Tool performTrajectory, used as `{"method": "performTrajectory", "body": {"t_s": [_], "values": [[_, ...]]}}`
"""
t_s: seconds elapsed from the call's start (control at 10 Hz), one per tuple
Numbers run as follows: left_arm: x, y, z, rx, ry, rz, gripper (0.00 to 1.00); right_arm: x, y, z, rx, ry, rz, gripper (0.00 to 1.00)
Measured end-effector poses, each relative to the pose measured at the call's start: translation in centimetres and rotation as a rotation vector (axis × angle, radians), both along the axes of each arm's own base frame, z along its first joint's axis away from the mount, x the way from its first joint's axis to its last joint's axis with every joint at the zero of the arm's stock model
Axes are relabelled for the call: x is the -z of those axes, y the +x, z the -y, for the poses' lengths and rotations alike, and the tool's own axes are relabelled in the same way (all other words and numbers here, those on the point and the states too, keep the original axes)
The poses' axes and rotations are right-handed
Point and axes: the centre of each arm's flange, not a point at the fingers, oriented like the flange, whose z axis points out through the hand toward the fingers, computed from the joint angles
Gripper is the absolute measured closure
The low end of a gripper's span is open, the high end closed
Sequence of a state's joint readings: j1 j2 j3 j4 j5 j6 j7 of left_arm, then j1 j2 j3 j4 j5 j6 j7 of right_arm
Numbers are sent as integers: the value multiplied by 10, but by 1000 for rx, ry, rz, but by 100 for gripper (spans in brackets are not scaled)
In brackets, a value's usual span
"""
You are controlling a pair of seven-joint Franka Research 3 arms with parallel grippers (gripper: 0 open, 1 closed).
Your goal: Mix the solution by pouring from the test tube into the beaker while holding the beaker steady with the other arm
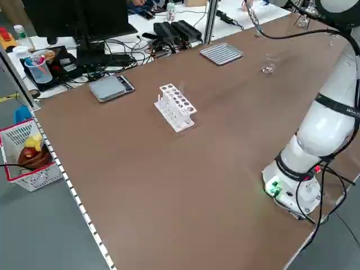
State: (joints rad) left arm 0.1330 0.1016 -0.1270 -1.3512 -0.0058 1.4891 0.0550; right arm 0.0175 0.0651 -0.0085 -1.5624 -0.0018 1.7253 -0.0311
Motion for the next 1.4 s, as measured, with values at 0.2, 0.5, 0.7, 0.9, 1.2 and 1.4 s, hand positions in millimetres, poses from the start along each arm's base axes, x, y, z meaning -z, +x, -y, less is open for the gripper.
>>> {"method": "performTrajectory", "body": {"t_s": [0.2,0.5,0.7,0.9,1.2,1.4], "values": [[0,0,4,8,-1,0,0,0,0,0,0,0,0,0],[8,3,22,58,-58,-17,0,0,0,0,-1,-4,0,0],[14,6,31,123,-91,-26,0,0,0,0,-1,-5,0,0],[15,6,32,321,-93,-14,0,0,0,0,-1,-6,0,0],[30,14,-15,559,-212,28,0,0,0,-4,-4,14,1,0],[66,22,-89,642,-314,58,0,7,1,-14,-187,90,-10,0]]}}
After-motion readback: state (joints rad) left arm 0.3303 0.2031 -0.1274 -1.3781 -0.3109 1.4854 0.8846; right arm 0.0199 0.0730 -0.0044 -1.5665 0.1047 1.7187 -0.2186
